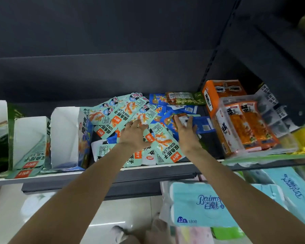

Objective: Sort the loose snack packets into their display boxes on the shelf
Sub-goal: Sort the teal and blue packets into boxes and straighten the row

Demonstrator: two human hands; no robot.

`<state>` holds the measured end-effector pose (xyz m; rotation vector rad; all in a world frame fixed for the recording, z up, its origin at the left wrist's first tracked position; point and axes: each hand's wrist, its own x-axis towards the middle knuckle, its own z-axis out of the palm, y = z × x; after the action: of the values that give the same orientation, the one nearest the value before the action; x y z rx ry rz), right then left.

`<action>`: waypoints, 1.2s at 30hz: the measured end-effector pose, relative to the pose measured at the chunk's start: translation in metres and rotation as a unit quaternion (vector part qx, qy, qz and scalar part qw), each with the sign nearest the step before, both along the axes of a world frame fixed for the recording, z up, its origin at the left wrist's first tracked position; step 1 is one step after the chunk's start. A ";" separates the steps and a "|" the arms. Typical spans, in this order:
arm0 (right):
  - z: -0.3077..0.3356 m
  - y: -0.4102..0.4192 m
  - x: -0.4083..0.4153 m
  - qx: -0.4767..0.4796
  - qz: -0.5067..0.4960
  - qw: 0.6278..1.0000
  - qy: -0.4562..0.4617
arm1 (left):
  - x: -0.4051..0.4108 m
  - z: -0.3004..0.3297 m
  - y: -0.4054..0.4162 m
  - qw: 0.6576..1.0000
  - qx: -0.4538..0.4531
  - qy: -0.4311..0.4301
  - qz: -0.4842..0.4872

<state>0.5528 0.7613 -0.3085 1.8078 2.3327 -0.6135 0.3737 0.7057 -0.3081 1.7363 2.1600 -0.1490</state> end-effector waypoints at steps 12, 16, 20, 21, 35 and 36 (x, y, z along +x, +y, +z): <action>0.053 -0.026 -0.023 0.103 0.209 0.955 0.183 | 0.024 0.060 0.011 0.733 0.079 -0.567 0.369; 0.057 -0.041 -0.037 0.041 0.148 0.934 0.322 | -0.006 0.069 -0.008 0.713 0.148 -0.547 0.412; 0.073 -0.046 -0.065 -0.072 -0.019 0.926 0.369 | -0.048 0.083 -0.039 0.661 0.250 -0.569 0.421; 0.078 -0.048 -0.076 -0.136 -0.059 0.895 0.420 | -0.059 0.088 -0.049 0.660 0.275 -0.564 0.414; 0.136 -0.167 -0.311 -0.119 -0.060 0.822 0.554 | -0.278 0.148 -0.194 0.912 0.350 -0.081 0.197; 0.136 -0.177 -0.326 -0.138 -0.070 0.823 0.547 | -0.288 0.152 -0.202 0.925 0.326 -0.085 0.176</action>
<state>0.2264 0.5839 -0.1723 1.6820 2.3636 -2.3831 0.0852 0.5038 -0.1556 1.5259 2.5023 0.8722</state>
